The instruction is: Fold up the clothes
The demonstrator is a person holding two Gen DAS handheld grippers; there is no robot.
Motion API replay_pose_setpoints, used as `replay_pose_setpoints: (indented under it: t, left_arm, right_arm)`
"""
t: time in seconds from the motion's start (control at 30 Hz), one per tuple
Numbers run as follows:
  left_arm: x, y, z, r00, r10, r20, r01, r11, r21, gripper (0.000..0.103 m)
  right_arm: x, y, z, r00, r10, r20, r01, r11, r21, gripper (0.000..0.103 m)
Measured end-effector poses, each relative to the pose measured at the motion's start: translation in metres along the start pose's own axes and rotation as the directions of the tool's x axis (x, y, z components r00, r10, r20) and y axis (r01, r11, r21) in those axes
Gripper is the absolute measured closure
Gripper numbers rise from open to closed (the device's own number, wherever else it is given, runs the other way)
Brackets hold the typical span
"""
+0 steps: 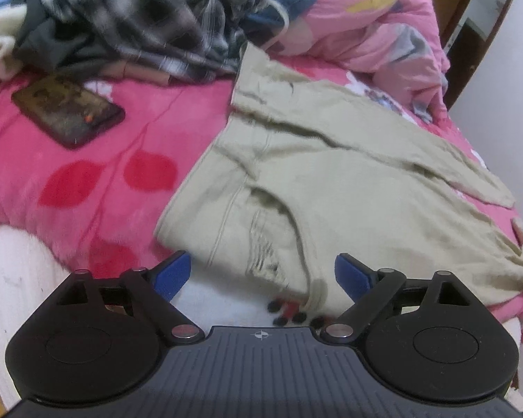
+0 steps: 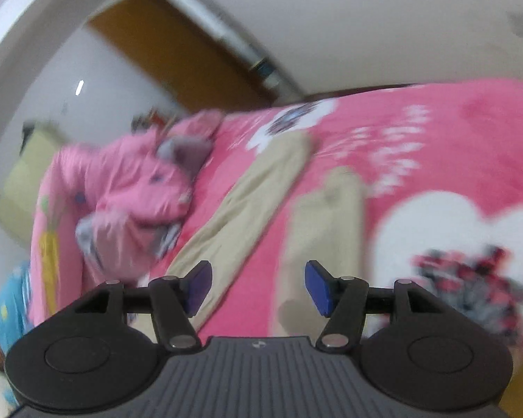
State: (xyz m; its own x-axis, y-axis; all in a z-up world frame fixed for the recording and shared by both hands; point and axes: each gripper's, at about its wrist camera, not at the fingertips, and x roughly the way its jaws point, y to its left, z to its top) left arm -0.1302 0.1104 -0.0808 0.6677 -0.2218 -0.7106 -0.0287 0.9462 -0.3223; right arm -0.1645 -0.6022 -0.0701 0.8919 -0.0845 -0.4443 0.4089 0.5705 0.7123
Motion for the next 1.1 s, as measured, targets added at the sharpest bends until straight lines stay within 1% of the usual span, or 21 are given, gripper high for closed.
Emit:
replay_pose_setpoints:
  t: [0.07, 0.13, 0.23, 0.4, 0.43, 0.47, 0.53, 0.57, 0.6, 0.67, 0.77, 0.87, 0.9, 0.97, 1.0, 1.1]
  left_arm:
    - [0.004, 0.005, -0.003, 1.000, -0.010, -0.022, 0.010, 1.000, -0.023, 0.012]
    - [0.005, 0.010, -0.006, 0.999, -0.036, -0.033, 0.034, 0.998, -0.052, 0.013]
    - [0.008, 0.013, -0.010, 0.997, -0.064, -0.039, 0.060, 0.994, -0.092, 0.015]
    - [0.009, 0.017, -0.011, 0.995, -0.103, -0.002, 0.101, 0.976, -0.192, 0.020]
    - [0.009, 0.019, -0.012, 0.994, -0.108, 0.007, 0.107, 0.970, -0.216, 0.020]
    - [0.009, 0.020, -0.012, 0.993, -0.113, 0.015, 0.113, 0.964, -0.241, 0.021]
    - [0.010, 0.023, -0.013, 0.993, -0.118, 0.029, 0.121, 0.953, -0.277, 0.022]
    - [0.010, 0.024, -0.013, 0.992, -0.118, 0.035, 0.123, 0.950, -0.288, 0.023]
    - [0.009, 0.025, -0.014, 0.992, -0.118, 0.040, 0.124, 0.946, -0.299, 0.024]
    - [0.009, 0.025, -0.014, 0.993, -0.114, 0.040, 0.121, 0.946, -0.302, 0.025]
    - [0.010, 0.025, -0.013, 0.993, -0.109, 0.038, 0.116, 0.943, -0.311, 0.025]
    - [0.011, 0.023, -0.012, 0.995, -0.097, 0.033, 0.102, 0.945, -0.312, 0.025]
    - [0.012, 0.021, -0.012, 0.995, -0.091, 0.032, 0.096, 0.946, -0.308, 0.025]
    - [0.012, 0.019, -0.011, 0.996, -0.079, 0.028, 0.084, 0.951, -0.297, 0.025]
    - [0.012, 0.018, -0.011, 0.997, -0.073, 0.025, 0.078, 0.954, -0.291, 0.025]
    - [0.011, 0.016, -0.011, 0.998, -0.063, 0.023, 0.067, 0.956, -0.287, 0.025]
  right_arm:
    - [-0.017, -0.030, -0.001, 0.999, -0.024, 0.032, 0.021, 0.995, 0.094, 0.041]
    - [-0.022, -0.053, -0.004, 0.998, -0.055, 0.022, 0.051, 0.987, 0.149, 0.042]
    - [-0.025, -0.069, -0.017, 0.999, -0.044, -0.022, 0.047, 0.985, 0.167, 0.044]
    - [-0.007, -0.060, -0.029, 0.997, 0.022, -0.072, -0.012, 0.991, 0.132, 0.050]
    - [-0.003, -0.057, -0.031, 0.996, 0.038, -0.087, -0.027, 0.992, 0.125, 0.058]
    - [0.000, -0.053, -0.033, 0.993, 0.053, -0.101, -0.041, 0.992, 0.117, 0.068]
    - [0.002, -0.045, -0.036, 0.991, 0.074, -0.115, -0.063, 0.994, 0.092, 0.072]
    - [-0.002, -0.040, -0.038, 0.991, 0.070, -0.111, -0.063, 0.996, 0.060, 0.078]
    - [-0.006, -0.036, -0.040, 0.992, 0.061, -0.106, -0.058, 0.998, 0.032, 0.079]
    - [-0.019, -0.035, -0.043, 0.994, 0.074, -0.086, -0.072, 0.997, 0.020, 0.085]
    - [-0.039, -0.044, -0.047, 0.994, 0.095, -0.048, -0.094, 0.995, 0.037, 0.087]
    - [-0.052, -0.058, -0.055, 0.997, 0.071, -0.021, -0.070, 0.995, 0.069, 0.088]
    - [-0.052, -0.064, -0.058, 0.999, 0.050, -0.021, -0.048, 0.995, 0.083, 0.088]
    - [-0.052, -0.077, -0.062, 0.998, 0.043, -0.035, -0.039, 0.992, 0.121, 0.088]
    - [-0.052, -0.080, -0.062, 0.998, 0.053, -0.035, -0.048, 0.990, 0.135, 0.088]
    - [-0.051, -0.069, -0.055, 0.997, 0.081, -0.011, -0.080, 0.993, 0.091, 0.086]
